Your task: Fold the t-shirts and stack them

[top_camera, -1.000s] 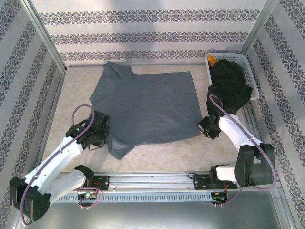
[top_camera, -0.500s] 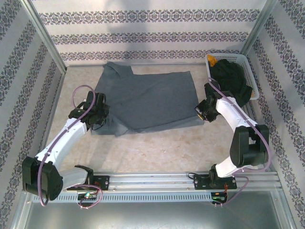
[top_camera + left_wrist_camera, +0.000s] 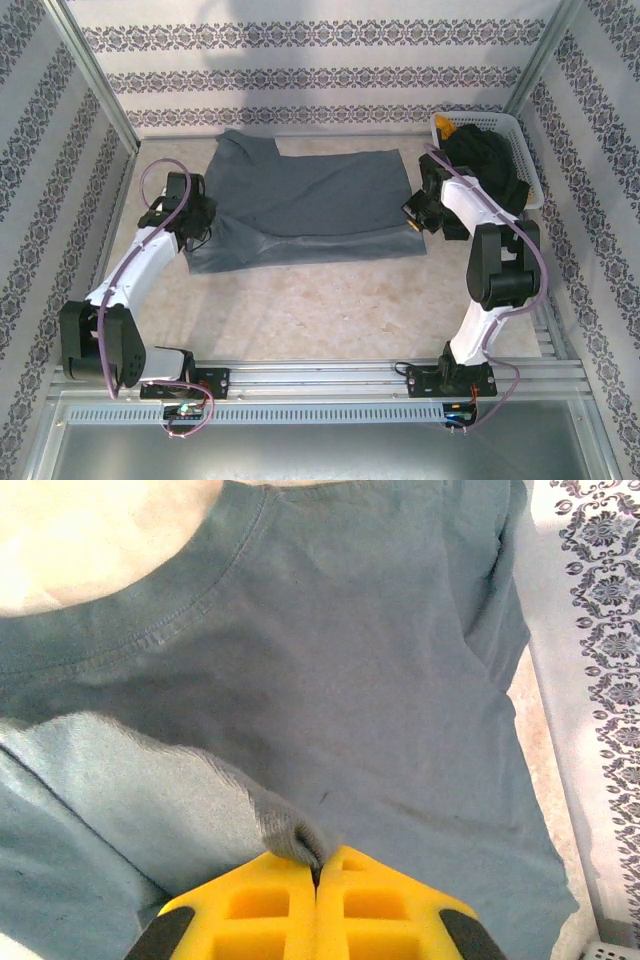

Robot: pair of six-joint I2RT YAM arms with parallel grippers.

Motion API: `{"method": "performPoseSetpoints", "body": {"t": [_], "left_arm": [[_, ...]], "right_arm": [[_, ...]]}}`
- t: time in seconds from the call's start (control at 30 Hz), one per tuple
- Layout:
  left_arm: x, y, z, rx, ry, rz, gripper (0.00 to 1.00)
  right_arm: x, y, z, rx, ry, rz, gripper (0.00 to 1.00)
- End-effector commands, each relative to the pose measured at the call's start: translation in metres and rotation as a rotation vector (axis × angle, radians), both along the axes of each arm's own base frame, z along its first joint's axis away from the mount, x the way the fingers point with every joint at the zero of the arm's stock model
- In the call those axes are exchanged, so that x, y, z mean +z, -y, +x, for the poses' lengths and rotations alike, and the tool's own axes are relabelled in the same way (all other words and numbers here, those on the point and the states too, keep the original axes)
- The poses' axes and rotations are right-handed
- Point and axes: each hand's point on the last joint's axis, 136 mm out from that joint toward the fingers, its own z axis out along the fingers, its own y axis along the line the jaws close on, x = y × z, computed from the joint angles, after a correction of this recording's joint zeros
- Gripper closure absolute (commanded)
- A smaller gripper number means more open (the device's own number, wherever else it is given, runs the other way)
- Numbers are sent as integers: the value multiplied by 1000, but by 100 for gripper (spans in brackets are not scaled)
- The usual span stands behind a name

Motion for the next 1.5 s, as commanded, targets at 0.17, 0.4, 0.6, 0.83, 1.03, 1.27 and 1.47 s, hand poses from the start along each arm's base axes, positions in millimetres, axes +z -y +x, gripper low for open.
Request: {"method": "performPoseSetpoints", "body": {"t": [0.17,0.4,0.6,0.83,1.03,1.27,1.47], "left_arm": [[16,-15,34,-9,84,21,100],[8,-11,61,-74,84,14,100],[-10,-7,80,-127,52,10,100],[-25,-22,78,-100,-26,42,80],[-20,-32,45,-112,-102,97,50],[-58,-25,-39,-86,-258,26,54],[-93,-34,-87,-10,-352,-79,49]], "right_arm": [[-3,9,22,-33,-15,-42,100],[-9,11,31,-45,-28,-44,100],[-14,12,37,-55,-42,-46,100],[-12,15,50,-42,-39,-19,66],[13,18,40,25,9,-34,49],[3,3,-11,116,-17,-23,49],[-17,0,-42,125,-43,11,46]]}}
